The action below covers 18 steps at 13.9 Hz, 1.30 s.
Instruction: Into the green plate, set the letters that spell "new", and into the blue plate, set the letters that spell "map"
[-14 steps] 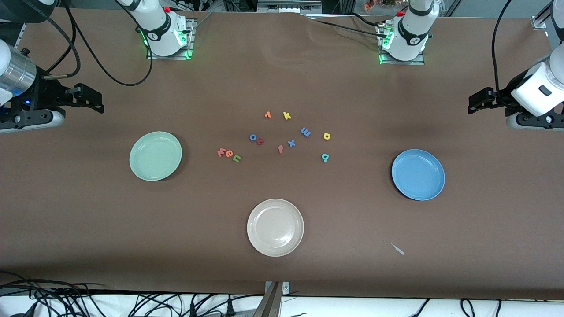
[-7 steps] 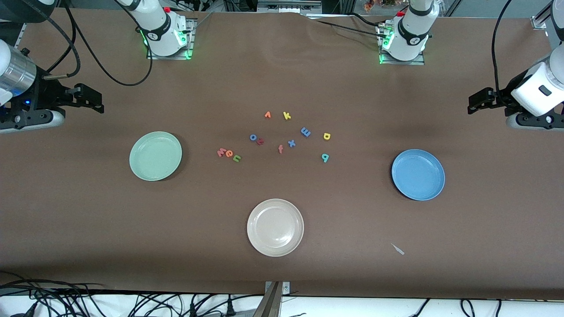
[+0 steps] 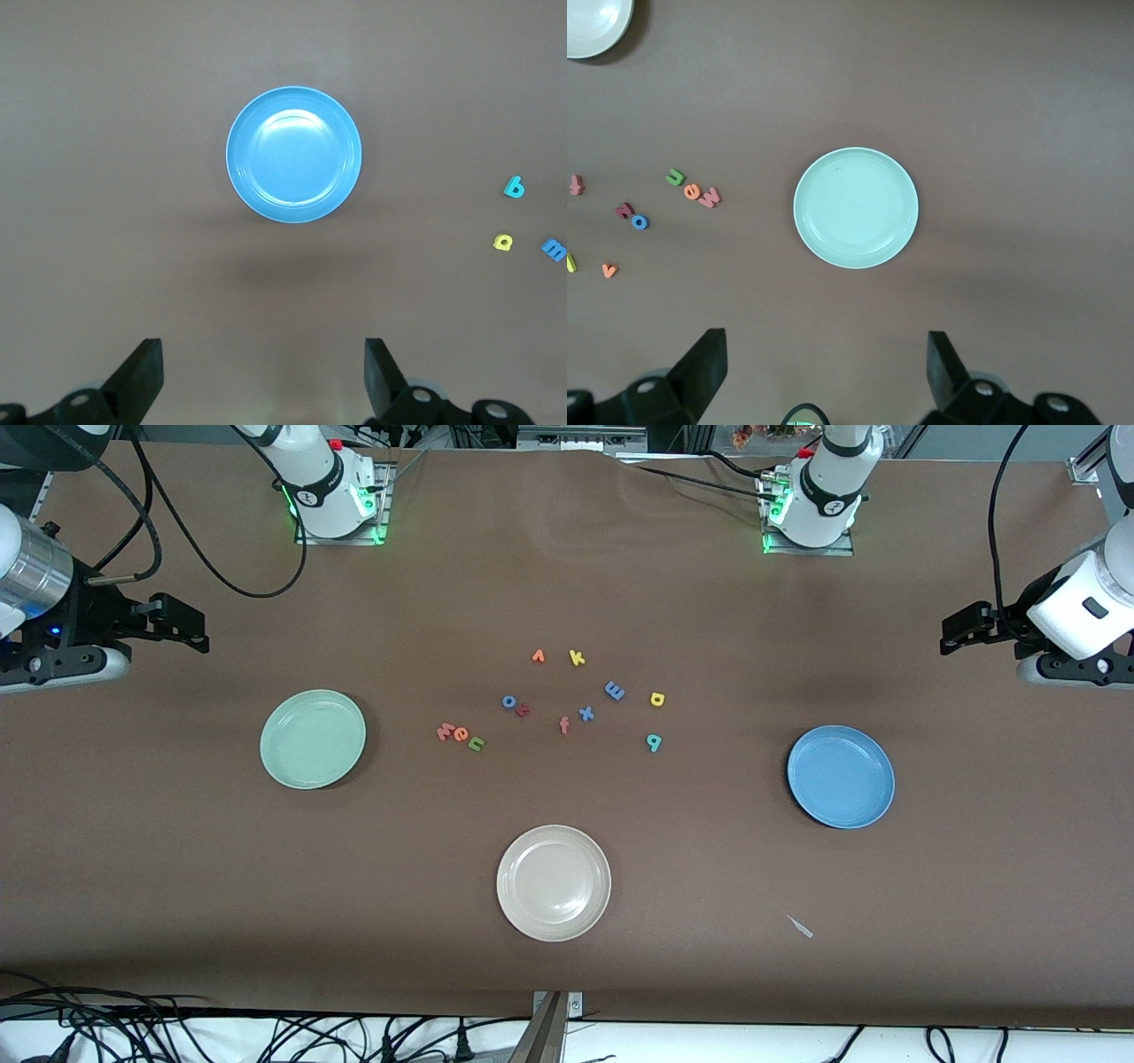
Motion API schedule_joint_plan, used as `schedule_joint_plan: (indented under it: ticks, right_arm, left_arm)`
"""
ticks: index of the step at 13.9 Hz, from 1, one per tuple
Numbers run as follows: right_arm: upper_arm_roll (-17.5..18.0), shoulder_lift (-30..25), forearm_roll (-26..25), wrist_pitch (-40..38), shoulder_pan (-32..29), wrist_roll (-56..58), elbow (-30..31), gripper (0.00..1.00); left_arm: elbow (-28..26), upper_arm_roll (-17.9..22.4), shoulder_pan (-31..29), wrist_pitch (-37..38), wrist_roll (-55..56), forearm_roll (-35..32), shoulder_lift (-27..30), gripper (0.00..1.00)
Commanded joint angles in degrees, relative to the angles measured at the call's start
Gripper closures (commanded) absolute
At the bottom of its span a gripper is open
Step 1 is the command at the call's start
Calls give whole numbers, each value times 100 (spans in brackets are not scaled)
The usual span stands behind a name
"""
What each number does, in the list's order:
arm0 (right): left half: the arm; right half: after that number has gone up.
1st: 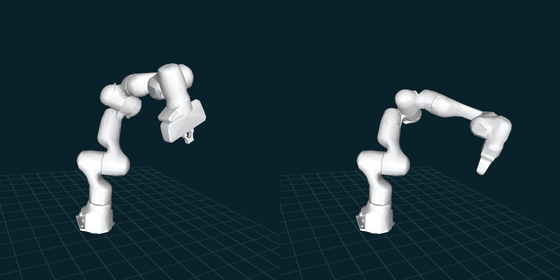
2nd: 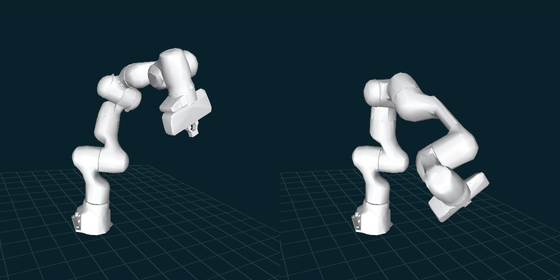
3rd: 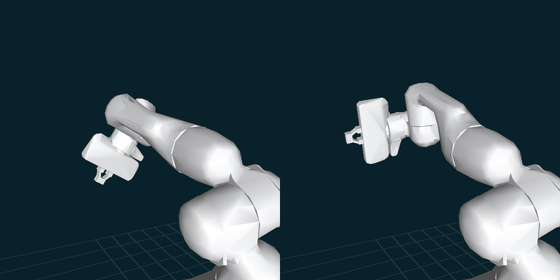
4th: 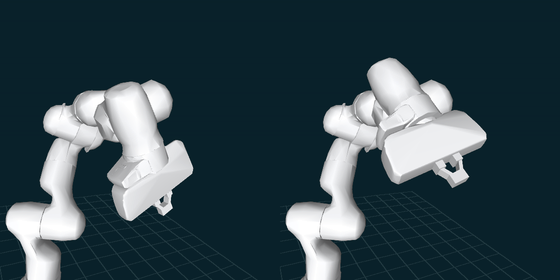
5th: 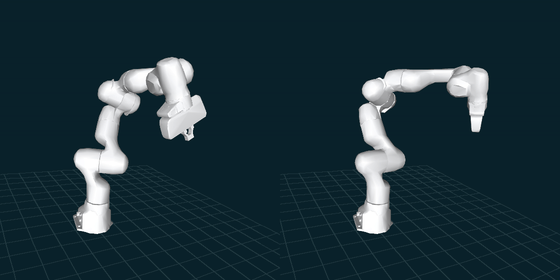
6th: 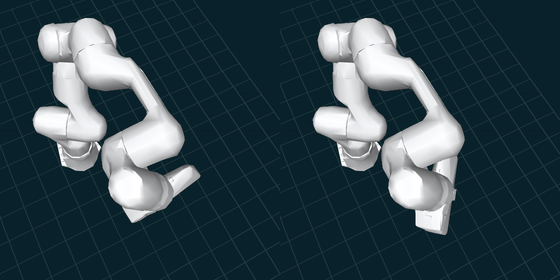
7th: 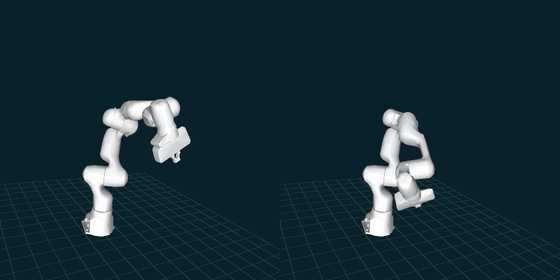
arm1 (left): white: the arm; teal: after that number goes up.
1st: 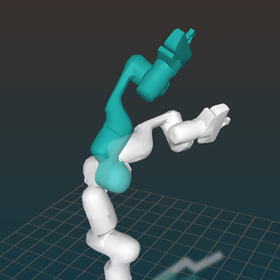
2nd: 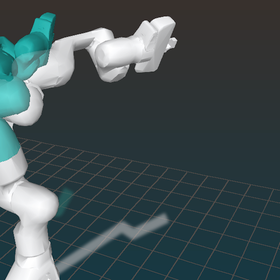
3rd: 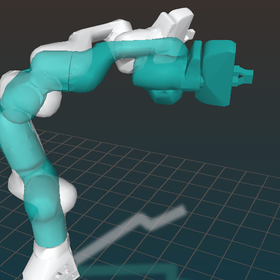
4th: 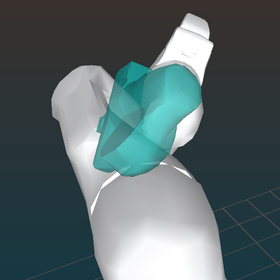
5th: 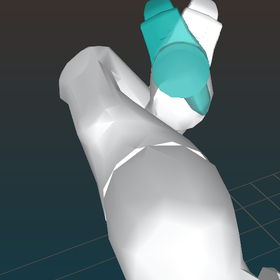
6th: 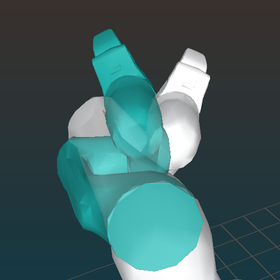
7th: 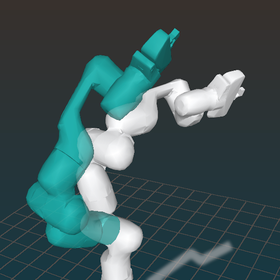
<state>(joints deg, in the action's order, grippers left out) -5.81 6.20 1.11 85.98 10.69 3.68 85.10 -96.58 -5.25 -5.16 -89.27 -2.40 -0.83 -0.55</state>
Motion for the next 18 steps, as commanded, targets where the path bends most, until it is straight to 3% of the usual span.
schedule_joint_plan:
  ticks: [1,18]
  right_arm:
    - [10,-128,-67,24,12,54,86,0]
    - [1,-75,11,138,3,80,95,0]
  left_arm:
    - [-54,15,24,-73,-94,-13,38,0]
    - [-63,15,24,-73,-103,-13,38,0]
